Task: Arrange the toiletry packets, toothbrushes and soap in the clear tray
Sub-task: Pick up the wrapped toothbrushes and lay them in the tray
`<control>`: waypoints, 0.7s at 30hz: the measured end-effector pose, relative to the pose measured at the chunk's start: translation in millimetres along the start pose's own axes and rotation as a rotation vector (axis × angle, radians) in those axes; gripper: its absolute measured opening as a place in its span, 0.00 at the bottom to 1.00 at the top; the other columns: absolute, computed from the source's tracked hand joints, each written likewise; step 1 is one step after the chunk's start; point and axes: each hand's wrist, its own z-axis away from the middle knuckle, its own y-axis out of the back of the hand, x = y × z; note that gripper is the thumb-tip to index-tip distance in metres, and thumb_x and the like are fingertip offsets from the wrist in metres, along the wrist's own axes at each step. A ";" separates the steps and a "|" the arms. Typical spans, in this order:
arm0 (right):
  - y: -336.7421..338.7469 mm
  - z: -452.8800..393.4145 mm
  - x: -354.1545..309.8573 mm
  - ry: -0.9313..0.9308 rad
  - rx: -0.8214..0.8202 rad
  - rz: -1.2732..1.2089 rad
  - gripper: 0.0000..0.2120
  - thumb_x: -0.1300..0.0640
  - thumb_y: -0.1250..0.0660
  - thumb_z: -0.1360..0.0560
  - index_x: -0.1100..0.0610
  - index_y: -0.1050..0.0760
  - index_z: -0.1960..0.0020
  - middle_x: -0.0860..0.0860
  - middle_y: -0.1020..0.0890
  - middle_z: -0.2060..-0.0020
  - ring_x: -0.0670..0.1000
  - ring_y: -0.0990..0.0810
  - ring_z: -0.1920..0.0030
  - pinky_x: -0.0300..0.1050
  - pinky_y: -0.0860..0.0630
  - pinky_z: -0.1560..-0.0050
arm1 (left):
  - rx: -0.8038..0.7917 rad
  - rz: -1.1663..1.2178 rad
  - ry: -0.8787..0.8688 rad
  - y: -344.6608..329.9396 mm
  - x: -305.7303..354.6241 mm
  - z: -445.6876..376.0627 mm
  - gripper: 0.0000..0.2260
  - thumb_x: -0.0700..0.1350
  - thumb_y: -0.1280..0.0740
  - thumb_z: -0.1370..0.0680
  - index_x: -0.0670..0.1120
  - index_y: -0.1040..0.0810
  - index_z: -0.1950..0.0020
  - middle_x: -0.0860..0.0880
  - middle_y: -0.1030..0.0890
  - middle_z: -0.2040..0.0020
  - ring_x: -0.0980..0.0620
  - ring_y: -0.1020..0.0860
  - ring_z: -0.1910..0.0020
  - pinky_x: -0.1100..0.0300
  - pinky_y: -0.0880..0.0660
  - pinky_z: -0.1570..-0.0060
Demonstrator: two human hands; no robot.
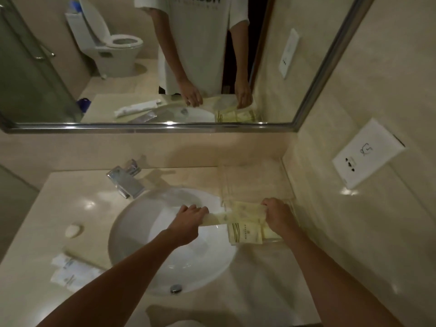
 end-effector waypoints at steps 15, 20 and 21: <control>-37.5 -50.8 9.9 0.228 -0.060 0.218 0.18 0.67 0.40 0.26 0.52 0.24 0.41 0.51 0.19 0.46 0.54 0.23 0.43 0.50 0.36 0.37 | 0.001 -0.002 0.071 -6.0 -19.5 -53.1 0.16 0.34 0.40 0.26 0.49 0.32 0.41 0.49 0.21 0.47 0.49 0.28 0.52 0.55 0.35 0.51; -44.1 -46.2 10.9 0.243 -0.122 0.322 0.15 0.62 0.42 0.25 0.53 0.26 0.40 0.52 0.19 0.44 0.55 0.24 0.42 0.52 0.35 0.38 | -0.010 0.018 0.047 -14.6 -11.9 -62.9 0.16 0.35 0.41 0.25 0.48 0.32 0.40 0.47 0.22 0.45 0.48 0.28 0.49 0.55 0.35 0.49; -45.2 -46.6 11.0 0.231 -0.143 0.323 0.15 0.62 0.43 0.24 0.53 0.27 0.40 0.52 0.20 0.43 0.55 0.25 0.41 0.52 0.35 0.38 | -0.011 0.023 0.045 -15.5 -10.0 -64.8 0.16 0.35 0.41 0.25 0.48 0.32 0.39 0.47 0.22 0.45 0.48 0.28 0.49 0.55 0.35 0.49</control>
